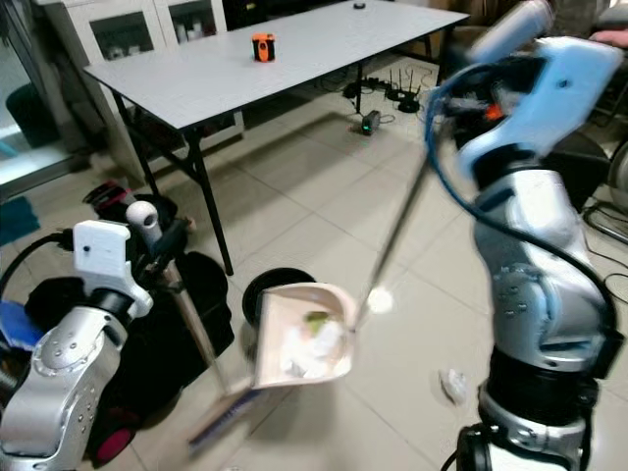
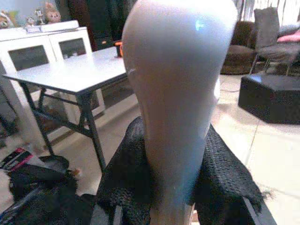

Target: Sweep floor

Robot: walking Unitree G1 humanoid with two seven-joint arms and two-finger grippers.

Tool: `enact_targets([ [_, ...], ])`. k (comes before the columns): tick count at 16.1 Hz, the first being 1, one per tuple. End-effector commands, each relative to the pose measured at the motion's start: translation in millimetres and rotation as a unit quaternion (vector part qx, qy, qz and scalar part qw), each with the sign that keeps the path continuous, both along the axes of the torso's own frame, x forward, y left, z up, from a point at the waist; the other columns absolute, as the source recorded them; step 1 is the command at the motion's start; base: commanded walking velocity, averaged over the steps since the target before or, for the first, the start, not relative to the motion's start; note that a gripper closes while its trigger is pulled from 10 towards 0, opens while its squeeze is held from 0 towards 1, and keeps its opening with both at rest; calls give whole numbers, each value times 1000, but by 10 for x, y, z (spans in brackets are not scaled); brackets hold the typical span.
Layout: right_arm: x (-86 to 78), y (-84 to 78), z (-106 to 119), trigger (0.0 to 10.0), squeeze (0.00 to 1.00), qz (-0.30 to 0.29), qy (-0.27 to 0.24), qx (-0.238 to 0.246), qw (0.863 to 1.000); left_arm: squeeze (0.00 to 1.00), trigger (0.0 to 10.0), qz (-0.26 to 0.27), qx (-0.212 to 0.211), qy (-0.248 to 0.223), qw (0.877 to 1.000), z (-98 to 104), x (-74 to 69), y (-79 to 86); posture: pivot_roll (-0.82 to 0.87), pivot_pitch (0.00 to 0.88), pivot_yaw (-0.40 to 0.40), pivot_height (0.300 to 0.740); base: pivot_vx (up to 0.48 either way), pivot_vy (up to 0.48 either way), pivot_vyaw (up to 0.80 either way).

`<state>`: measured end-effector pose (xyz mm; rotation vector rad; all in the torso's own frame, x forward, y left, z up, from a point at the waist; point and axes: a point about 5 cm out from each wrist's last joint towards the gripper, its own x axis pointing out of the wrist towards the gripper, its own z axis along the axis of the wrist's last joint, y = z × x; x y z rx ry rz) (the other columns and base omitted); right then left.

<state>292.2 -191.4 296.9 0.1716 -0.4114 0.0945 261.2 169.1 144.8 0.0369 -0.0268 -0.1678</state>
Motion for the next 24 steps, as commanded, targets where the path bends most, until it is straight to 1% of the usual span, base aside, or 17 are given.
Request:
enact_targets([
  [1, -6, 82, 85, 10000, 0, 18, -22, 7, 1000, 0, 10000, 11, 13, -19, 1000, 84, 23, 59, -30, 0, 42, 740, 352, 0, 0],
  [6, 8, 76, 79, 10000, 0, 13, -19, -4, 1000, 0, 10000, 11, 11, -22, 1000, 92, 41, 59, -28, 0, 41, 740, 363, 0, 0],
  [9, 18, 44, 87, 10000, 0, 4, -24, 9, 1000, 0, 10000, 10, 9, -24, 1000, 97, 55, 55, -30, 0, 40, 740, 370, 0, 0],
  [11, 19, 36, 86, 10000, 0, 5, -25, 10, 1000, 0, 10000, 11, 8, -24, 1000, 97, 61, 53, -30, 0, 40, 740, 368, 0, 0],
  [18, 30, 61, 113, 10000, 0, 14, -30, 5, 999, 0, 10000, 10, 6, -28, 1000, 100, 87, 54, -31, 0, 35, 740, 369, 0, 0],
  [22, 42, 63, 115, 10000, 0, 15, -32, 3, 999, 0, 10000, 12, 9, -18, 1000, 46, 42, 89, -24, 0, 29, 740, 371, 0, 0],
  [24, 48, 71, 113, 10000, 0, 17, -33, 5, 999, 0, 10000, 12, 23, -5, 1000, -22, -15, 143, -20, 0, 27, 740, 368, 0, 0],
])
